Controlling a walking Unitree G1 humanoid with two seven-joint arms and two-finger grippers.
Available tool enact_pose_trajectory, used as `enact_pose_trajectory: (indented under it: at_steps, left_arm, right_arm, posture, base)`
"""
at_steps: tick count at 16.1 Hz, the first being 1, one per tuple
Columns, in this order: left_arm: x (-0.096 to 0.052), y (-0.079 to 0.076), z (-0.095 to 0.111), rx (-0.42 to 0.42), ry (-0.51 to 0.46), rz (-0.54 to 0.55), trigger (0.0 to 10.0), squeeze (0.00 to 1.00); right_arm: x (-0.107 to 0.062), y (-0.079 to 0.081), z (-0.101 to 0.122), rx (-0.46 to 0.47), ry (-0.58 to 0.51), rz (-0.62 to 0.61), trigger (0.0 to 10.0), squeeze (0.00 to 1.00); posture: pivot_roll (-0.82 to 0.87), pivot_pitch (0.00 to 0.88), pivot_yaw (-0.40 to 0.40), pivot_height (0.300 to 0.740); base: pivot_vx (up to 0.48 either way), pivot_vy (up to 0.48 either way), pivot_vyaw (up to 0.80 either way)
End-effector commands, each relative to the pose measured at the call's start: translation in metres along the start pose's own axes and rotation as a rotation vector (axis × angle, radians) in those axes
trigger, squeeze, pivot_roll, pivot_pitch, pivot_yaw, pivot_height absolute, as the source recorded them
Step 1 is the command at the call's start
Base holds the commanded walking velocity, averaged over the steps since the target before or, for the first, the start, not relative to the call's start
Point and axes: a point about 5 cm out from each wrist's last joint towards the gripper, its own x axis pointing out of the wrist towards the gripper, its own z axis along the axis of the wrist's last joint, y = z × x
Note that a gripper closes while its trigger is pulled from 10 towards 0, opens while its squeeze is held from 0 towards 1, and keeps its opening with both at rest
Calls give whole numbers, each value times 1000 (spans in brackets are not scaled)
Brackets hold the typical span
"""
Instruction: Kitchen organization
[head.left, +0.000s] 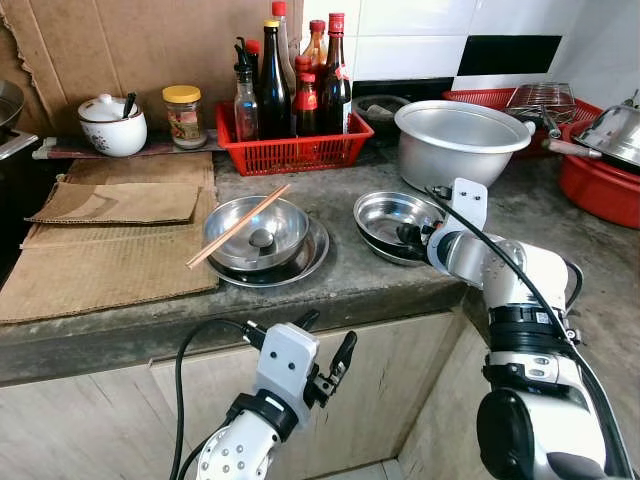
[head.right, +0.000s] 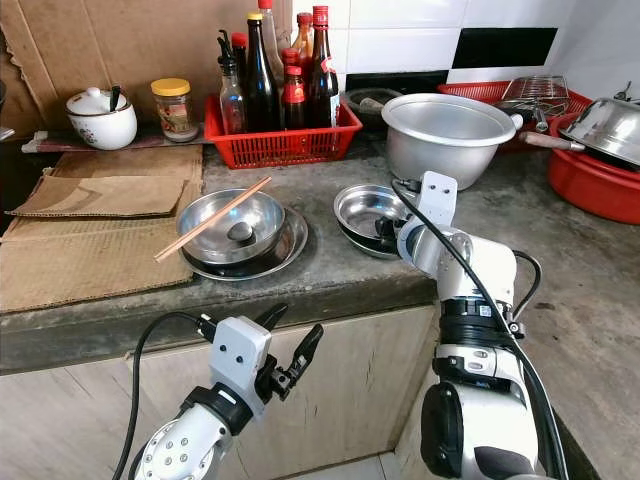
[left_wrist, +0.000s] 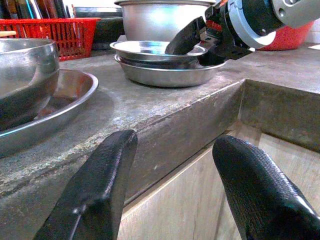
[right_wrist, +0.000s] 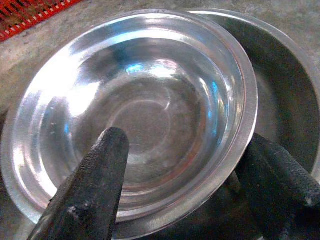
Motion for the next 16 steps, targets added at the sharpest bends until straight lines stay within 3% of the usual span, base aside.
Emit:
enact_pose_trajectory:
  at_steps: [1,2,3,9,12,14,16]
  left_arm:
    - [1,0,1,15,-5,2,10000,0]
    - [1,0,1,15,-5,2,10000,0]
    - [1,0,1,16,-6,1,10000,0]
    - [2,0,1,20,-8,3,10000,0]
    - [3,0,1,21,-10,4,10000,0]
    - [3,1,1,24,-10,6,10000,0]
    - [3,2,1,24,-11,10,10000,0]
  right_arm:
    - [3,-2,-7,12,54,-12,4745,0]
    - [3,-1,-7,20,55,-10,2824,0]
    - [3,-1,-7,40,59,-6,0,0]
    - [3,-1,-5,74,62,-13,0,0]
    - [3,-1,-2,137,44,-21,0,0]
    - [2,-2,5,294,-24,-8,0,0]
    - [-2,-8,17,464,-162,-14,0,0]
  posture:
    - [90,0,-83,740]
    - [90,0,-83,740]
    - [90,0,-81,740]
    - [91,0,-81,740]
    - [90,0,-80,740]
    - [93,0,-81,740]
    - [94,0,-82,740]
  base:
    - [0,0,0]
    - [0,0,0]
    - [0,0,0]
    - [0,0,0]
    - [0,0,0]
    - [0,0,0]
    - [0,0,0]
